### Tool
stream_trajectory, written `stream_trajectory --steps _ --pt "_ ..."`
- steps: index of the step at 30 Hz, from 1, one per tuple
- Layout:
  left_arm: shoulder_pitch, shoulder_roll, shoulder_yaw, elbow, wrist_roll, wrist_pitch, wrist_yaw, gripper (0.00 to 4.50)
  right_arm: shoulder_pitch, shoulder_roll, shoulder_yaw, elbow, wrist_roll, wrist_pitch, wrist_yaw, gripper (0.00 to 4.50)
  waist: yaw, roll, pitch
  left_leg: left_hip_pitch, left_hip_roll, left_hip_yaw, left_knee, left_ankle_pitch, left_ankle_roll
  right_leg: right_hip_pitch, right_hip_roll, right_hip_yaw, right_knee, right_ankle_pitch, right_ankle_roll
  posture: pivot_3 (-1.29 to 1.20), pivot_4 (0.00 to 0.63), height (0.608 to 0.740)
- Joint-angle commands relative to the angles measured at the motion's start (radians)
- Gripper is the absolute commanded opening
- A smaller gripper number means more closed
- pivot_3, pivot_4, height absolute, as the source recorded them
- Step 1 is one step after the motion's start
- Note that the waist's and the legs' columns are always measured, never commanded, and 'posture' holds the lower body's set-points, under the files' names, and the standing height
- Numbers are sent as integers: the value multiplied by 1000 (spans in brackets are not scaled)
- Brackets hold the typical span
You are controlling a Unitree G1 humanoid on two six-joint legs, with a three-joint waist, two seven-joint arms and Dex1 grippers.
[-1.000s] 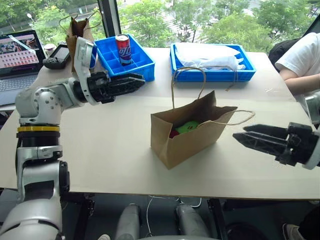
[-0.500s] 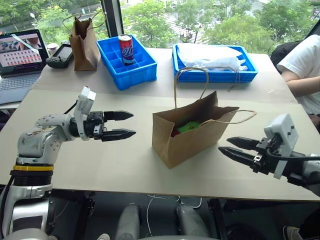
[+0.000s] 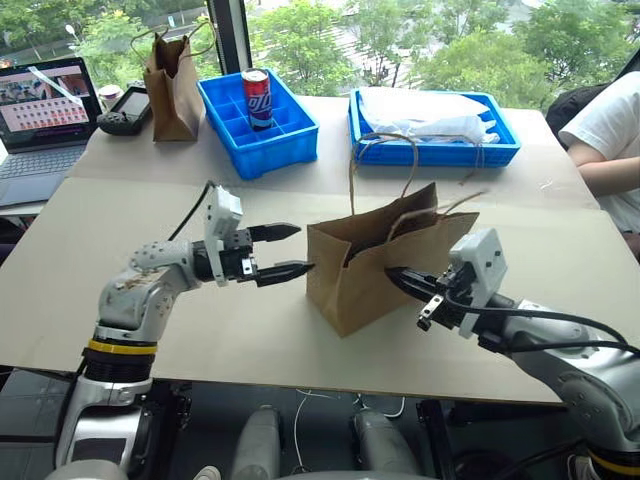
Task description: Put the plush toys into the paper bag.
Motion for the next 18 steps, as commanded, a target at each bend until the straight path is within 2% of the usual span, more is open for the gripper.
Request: stream_trajectory --steps 1,9,18 --pt "9 -13 -13 -81 -20 22 30 4500 -18 31 26 7 -53 -42 -3 86 -2 0 0 0 0 0 0 0 0 0 0 0 0 0 0 0 150 722" --pt "1 -60 -33 -137 -54 93 97 4500 -53 104 84 44 -136 -40 -19 86 -5 0 0 1 0 0 0 0 0 0 1 0 1 0 0 0 150 722" --pt "4 -6 -44 -189 -112 177 70 4500 -100 153 101 71 -188 -11 -37 86 -7 0 0 1 0 0 0 0 0 0 1 0 1 0 0 0 150 722"
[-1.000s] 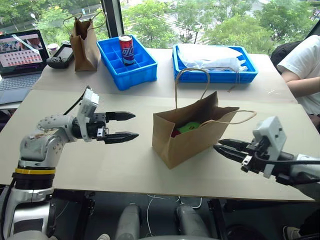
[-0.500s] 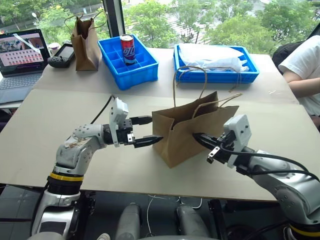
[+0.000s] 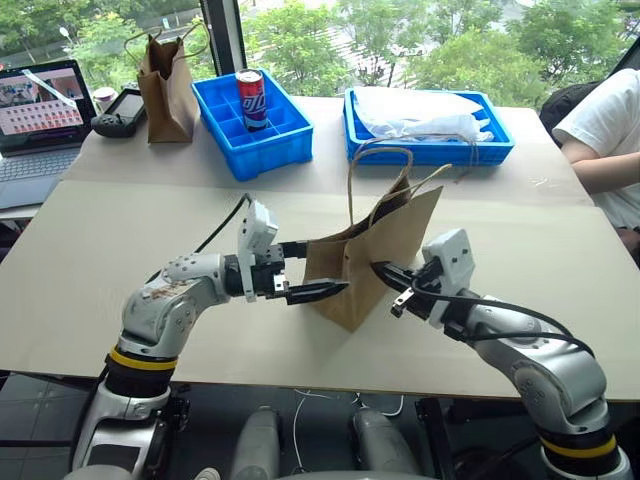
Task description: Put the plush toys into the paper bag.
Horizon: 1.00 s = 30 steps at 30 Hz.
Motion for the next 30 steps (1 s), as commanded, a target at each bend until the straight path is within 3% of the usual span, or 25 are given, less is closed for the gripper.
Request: stream_trajectory --steps 1,16,19,30 --pt "-4 0 -9 -64 -41 32 5 4500 -29 18 0 -20 -15 8 -11 86 0 0 0 0 0 0 0 0 0 0 0 0 0 0 0 0 150 722" --pt "-22 -99 -53 -22 39 23 171 4500 -62 81 34 -50 -9 62 -21 86 0 0 0 0 0 0 0 0 0 0 0 0 0 0 0 0 150 722" --pt "-21 -101 -56 -22 37 25 166 3846 -61 85 36 -54 -10 67 -21 0 0 0 0 0 0 0 0 0 0 0 0 0 0 0 0 0 150 722" --pt "-62 -87 -36 31 56 -20 136 132 -34 58 13 -80 -4 91 -8 0 1 0 0 0 0 0 0 0 0 0 0 0 0 0 0 0 150 722"
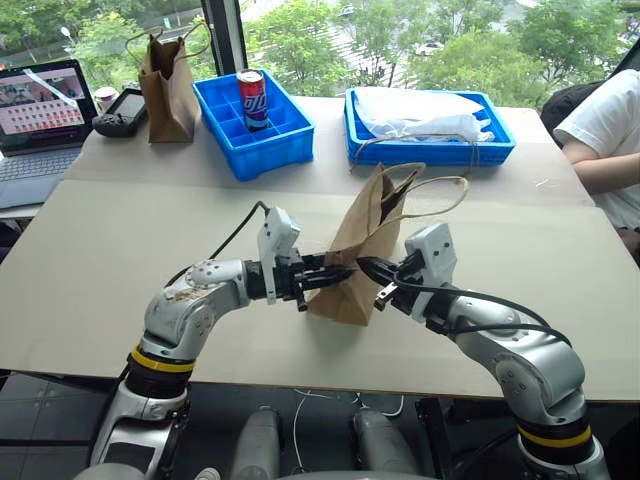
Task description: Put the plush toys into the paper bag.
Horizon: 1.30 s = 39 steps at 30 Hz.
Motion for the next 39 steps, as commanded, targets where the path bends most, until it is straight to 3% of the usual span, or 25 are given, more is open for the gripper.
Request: stream_trajectory --steps 1,5,11,19,24,28,31,35,39 --pt "-46 26 12 22 16 -60 -53 24 28 -45 -47 -86 33 36 25 0 0 0 0 0 0 0 0 0 0 0 0 0 0 0 0 0 150 722" --pt "-166 126 28 179 63 -215 -260 24 202 -262 -296 -210 199 155 169 0 13 0 0 -1 -1 0 0 0 0 0 -1 -1 -1 0 0 0 150 722" --pt "-327 171 -10 526 115 -513 -690 24 473 -466 -606 -148 174 133 374 0 10 2 1 0 -2 -1 0 1 1 3 0 -1 -2 -1 0 0 150 722" --pt "-506 220 -306 845 26 -880 -761 24 586 -475 -727 -93 123 67 450 0 4 1 1 1 -1 -1 0 1 1 4 0 0 -2 -2 3 0 150 722" --pt "-612 180 -363 1067 64 -1075 -761 24 612 -462 -747 -95 112 52 464 0 8 1 1 1 -2 -1 0 1 1 5 -1 0 -2 -2 3 0 150 722" --pt "-644 216 -458 1148 109 -1159 -761 24 606 -461 -739 -89 102 46 463 0 1 1 1 1 -2 -1 0 1 2 5 0 0 -2 -2 4 0 150 722" --pt "-672 217 -431 1172 68 -1097 -761 760 592 -468 -724 -77 98 42 467 0 2 1 1 1 -2 -2 0 1 1 5 0 0 -1 -2 4 0 150 722" --pt "-675 269 -413 1141 33 -1012 -761 2108 548 -492 -683 -37 84 29 483 0 0 1 1 1 -2 -2 0 1 2 5 0 0 -1 -5 7 0 150 722" --pt "-639 387 -393 1048 -47 -923 -761 3494 506 -515 -637 5 66 15 502 0 -7 1 1 0 -1 -2 0 1 2 3 0 0 -1 -5 7 0 150 722"
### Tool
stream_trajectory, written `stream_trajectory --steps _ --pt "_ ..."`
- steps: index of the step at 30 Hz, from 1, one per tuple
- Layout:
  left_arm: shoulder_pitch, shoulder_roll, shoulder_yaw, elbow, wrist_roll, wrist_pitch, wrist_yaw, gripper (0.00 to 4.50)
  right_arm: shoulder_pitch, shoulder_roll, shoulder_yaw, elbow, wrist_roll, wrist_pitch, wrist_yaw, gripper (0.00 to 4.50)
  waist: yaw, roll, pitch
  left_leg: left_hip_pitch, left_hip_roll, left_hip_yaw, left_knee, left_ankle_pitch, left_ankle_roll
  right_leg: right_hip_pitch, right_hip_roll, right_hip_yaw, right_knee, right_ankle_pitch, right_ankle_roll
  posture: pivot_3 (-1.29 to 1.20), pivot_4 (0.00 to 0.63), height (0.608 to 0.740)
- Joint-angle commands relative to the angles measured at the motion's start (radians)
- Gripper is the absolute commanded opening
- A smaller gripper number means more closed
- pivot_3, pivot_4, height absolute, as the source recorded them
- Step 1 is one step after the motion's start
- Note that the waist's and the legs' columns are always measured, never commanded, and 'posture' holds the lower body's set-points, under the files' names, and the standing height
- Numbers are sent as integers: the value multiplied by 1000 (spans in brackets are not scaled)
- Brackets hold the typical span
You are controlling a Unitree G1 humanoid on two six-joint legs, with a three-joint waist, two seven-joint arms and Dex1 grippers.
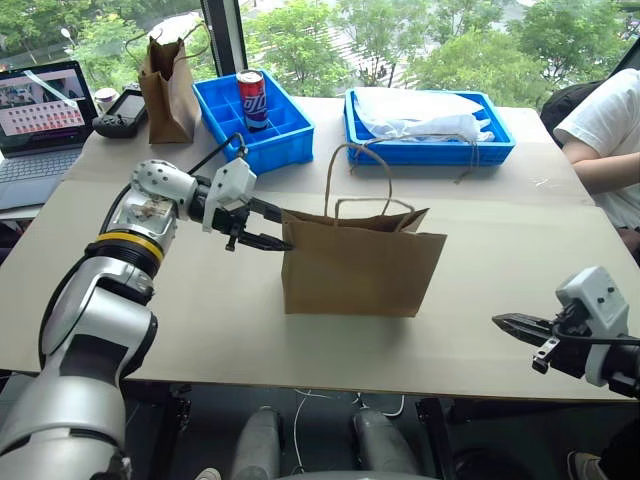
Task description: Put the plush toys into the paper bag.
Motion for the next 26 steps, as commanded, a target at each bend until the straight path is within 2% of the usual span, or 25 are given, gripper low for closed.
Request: stream_trajectory --steps 1,2,3,6,8,11,14,16,18,22,26 --pt "23 128 25 -118 -84 64 -3 3846 -34 -26 23 27 -18 -36 23 0 -8 0 0 0 0 0 0 0 0 0 0 0 0 0 0 0 150 722" --pt "45 168 26 -150 -98 75 -3 4229 -45 -31 33 38 -21 -38 26 0 -9 0 0 0 0 0 0 0 0 0 0 0 0 0 0 0 150 722" --pt "63 200 31 -177 -110 91 -3 4430 -54 -35 41 46 -23 -41 30 0 -11 0 0 0 0 0 0 0 0 0 0 0 0 0 0 0 150 722" --pt "142 274 106 -247 -128 106 -3 4430 -89 -47 79 83 -38 -58 46 0 -14 0 0 1 1 0 0 0 0 0 0 0 1 0 0 0 150 722" --pt "185 291 179 -263 -110 186 -3 4430 -112 -50 104 105 -48 -74 55 0 -13 0 0 1 1 0 0 0 0 0 0 0 1 0 0 0 150 722" --pt "293 305 290 -315 -87 303 111 4430 -158 -23 127 148 -67 -120 47 0 -10 0 0 1 1 0 0 0 0 0 0 -1 1 0 0 0 150 722" --pt "480 280 444 -471 -115 409 343 4430 -202 56 135 209 -120 -203 -27 0 -11 0 0 1 1 0 0 0 0 0 0 -1 1 0 0 0 150 722" --pt "616 255 515 -606 -67 464 544 4430 -235 121 130 234 -136 -206 -104 0 -11 0 0 1 2 0 0 0 0 0 0 -1 1 1 -1 0 150 722" --pt "729 227 555 -719 -33 502 673 4430 -273 188 139 238 -131 -219 -157 0 -11 0 0 0 2 0 0 0 0 -1 0 -1 2 4 -6 0 150 722" --pt "902 163 607 -907 -21 583 794 4430 -276 253 206 264 -227 -347 -188 0 -11 0 0 0 2 1 0 0 0 -2 0 0 3 4 -7 0 150 722" --pt "940 84 625 -944 5 587 843 4430 -274 277 228 275 -267 -385 -209 0 -5 1 0 1 2 2 0 0 0 -2 -1 0 3 4 -7 0 150 722"
